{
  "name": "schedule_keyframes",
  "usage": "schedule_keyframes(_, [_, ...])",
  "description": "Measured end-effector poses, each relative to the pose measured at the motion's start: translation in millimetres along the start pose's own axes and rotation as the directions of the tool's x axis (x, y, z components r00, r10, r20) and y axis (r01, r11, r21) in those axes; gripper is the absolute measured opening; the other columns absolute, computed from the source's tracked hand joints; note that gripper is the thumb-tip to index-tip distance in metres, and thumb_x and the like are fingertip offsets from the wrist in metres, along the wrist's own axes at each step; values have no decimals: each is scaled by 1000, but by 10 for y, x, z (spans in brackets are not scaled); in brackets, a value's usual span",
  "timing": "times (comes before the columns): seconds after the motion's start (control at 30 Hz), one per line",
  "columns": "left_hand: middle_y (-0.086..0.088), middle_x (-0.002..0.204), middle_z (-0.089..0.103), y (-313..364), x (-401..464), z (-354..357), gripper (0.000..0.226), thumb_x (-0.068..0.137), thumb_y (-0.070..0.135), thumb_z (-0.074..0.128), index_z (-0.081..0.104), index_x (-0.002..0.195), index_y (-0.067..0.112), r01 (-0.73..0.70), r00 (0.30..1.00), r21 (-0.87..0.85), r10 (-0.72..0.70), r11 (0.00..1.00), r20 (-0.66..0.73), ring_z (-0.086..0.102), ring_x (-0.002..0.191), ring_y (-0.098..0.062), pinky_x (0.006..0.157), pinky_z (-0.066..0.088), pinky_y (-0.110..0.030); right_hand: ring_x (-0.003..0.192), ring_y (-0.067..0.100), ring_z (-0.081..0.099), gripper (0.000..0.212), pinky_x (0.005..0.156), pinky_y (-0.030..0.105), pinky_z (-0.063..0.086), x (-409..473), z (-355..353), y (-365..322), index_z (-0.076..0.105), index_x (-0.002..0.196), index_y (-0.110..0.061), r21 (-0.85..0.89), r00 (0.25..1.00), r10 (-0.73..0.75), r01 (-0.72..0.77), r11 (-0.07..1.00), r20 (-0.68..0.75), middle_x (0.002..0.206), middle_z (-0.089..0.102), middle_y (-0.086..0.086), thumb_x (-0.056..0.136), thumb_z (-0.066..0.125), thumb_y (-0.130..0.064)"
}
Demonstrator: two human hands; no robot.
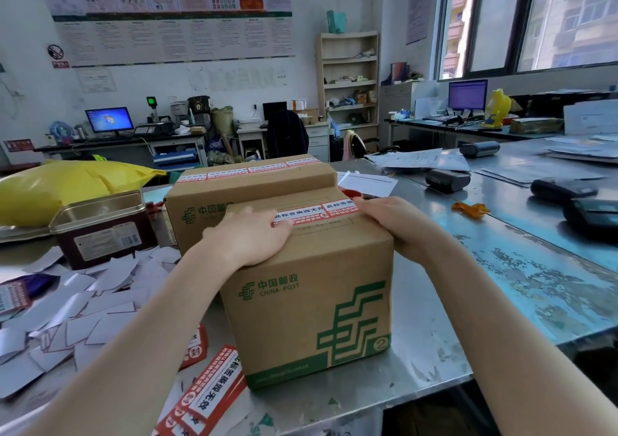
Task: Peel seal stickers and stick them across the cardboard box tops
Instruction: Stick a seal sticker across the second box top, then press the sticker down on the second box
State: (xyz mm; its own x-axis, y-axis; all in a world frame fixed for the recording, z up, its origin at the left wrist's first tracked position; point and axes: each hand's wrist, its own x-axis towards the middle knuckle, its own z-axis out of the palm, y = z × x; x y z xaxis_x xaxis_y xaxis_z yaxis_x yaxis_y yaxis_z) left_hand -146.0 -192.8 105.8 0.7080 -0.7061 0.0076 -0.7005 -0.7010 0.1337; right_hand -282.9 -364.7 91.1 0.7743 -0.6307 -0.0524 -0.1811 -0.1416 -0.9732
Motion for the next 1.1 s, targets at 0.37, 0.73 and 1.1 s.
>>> schedule_keyframes(0.37, [0,150,30,-177,-267,71,50,99,26,37,22,146,35,42,988,-747,-140,664,-68,46,115,-21,88,45,-35,90,26,58,22,82,38,48,119,124,-59,57,98,-8,-107,998,39,-45,993,-56,101,61,17,96,37,-19])
schedule_keyframes(0.73, [-5,130,47,145,-480,49,56,95,7,42,28,145,27,52,994,-923,-112,382,9,57,96,-17,70,53,-29,65,22,45,27,56,30,35,-50,-183,-45,48,71,-11,-377,989,-64,11,926,-130,71,50,10,94,35,-9])
schedule_keyframes(1.1, [-8,128,52,1096,-12,181,58,89,1,43,36,141,26,19,994,-975,102,221,43,59,103,-23,69,52,-30,59,22,43,22,56,31,35,-100,-1182,154,56,70,-6,-475,922,-159,-31,879,-354,66,47,11,88,43,-8])
